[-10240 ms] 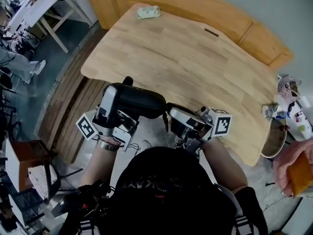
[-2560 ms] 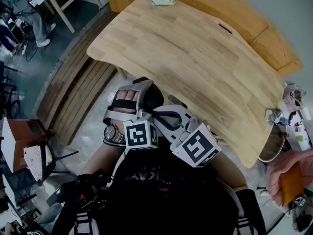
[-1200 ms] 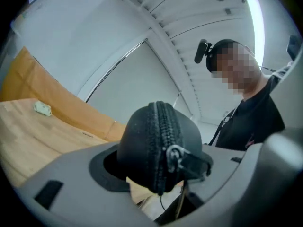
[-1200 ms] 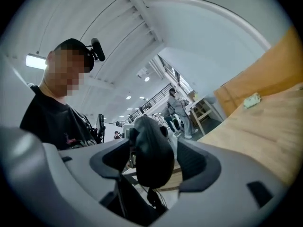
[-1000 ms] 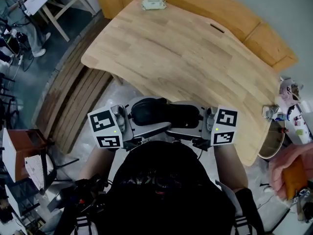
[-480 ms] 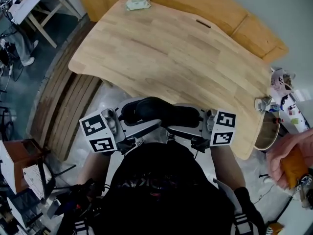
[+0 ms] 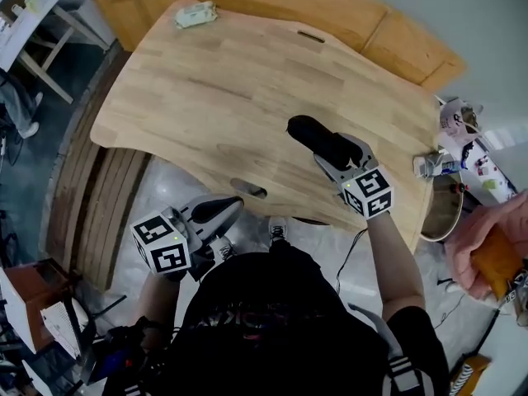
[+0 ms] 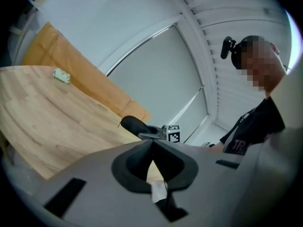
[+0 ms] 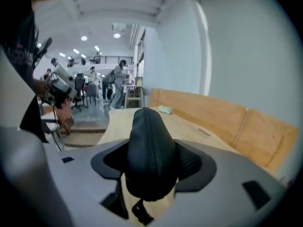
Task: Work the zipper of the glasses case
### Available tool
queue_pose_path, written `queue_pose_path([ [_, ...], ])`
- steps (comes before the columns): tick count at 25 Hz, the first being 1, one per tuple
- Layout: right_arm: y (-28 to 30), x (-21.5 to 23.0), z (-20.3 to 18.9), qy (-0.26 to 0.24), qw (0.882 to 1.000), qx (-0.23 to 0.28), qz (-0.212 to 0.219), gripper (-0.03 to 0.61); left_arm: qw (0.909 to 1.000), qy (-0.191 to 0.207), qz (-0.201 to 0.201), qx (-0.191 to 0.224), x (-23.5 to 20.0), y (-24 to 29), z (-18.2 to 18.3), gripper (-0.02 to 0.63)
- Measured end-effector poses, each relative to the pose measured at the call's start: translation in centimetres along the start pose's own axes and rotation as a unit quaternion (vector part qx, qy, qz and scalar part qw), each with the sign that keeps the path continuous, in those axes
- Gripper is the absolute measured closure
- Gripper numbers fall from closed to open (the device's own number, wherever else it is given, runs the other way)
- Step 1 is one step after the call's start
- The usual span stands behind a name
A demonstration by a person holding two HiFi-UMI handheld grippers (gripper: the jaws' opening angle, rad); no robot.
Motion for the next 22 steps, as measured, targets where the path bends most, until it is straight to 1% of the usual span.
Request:
queue_pose_path([
  [2, 1.7, 2.6, -1.7, -0.075, 0.997, -0.032, -0.016, 0.288, 0.9998, -0.007, 0.01, -0.017, -0.1, 0.7, -1.3, 0.603],
  [4, 3.7, 5.0, -3.2, -0.149, 0.986, -0.066, -0.024, 0.288, 0.9993, -0.02, 0.02, -0.023, -0.2, 1.1, -2.2, 0.603],
  [5, 4.8, 6.0, -4.0, -0.178, 0.98, -0.08, -0.024, 0.288, 0.999, -0.027, 0.027, -0.023, -0.3, 1.2, -2.6, 0.603],
  [7, 7.0, 7.6, -5.5, -0.219, 0.97, -0.105, -0.011, 0.288, 0.9979, -0.038, 0.048, -0.022, -0.5, 1.2, -3.2, 0.603],
  [9, 9.3, 8.7, -7.1, -0.25, 0.96, -0.125, 0.007, 0.288, 0.9961, -0.046, 0.072, -0.021, -0.7, 1.1, -3.7, 0.603],
  [10, 10.3, 9.2, -7.8, -0.26, 0.956, -0.133, 0.014, 0.288, 0.9949, -0.051, 0.084, -0.02, -0.7, 1.2, -4.0, 0.601],
  [12, 12.3, 10.4, -8.9, -0.267, 0.953, -0.143, 0.019, 0.288, 0.9922, -0.06, 0.107, -0.019, -0.9, 1.1, -4.4, 0.603],
  [17, 16.0, 12.4, -10.7, -0.255, 0.954, -0.153, 0.03, 0.287, 0.9834, -0.076, 0.165, -0.01, -0.9, 0.8, -5.5, 0.603],
  [20, 17.2, 13.1, -11.1, -0.252, 0.956, -0.147, 0.035, 0.288, 0.9793, -0.087, 0.183, -0.004, -0.8, 1.2, -6.0, 0.603],
  [22, 17.7, 13.3, -11.5, -0.262, 0.953, -0.148, 0.041, 0.288, 0.9775, -0.09, 0.19, -0.002, -0.8, 1.6, -6.3, 0.603],
])
Point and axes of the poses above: the fingertips, and each gripper's own axes: y forward along the fingers, x to its right, z out of its top, the point moved 3 cm from there along -y, backward along the fingers, and after that the axes turned 10 degrees about x, right-handed, at the moved point
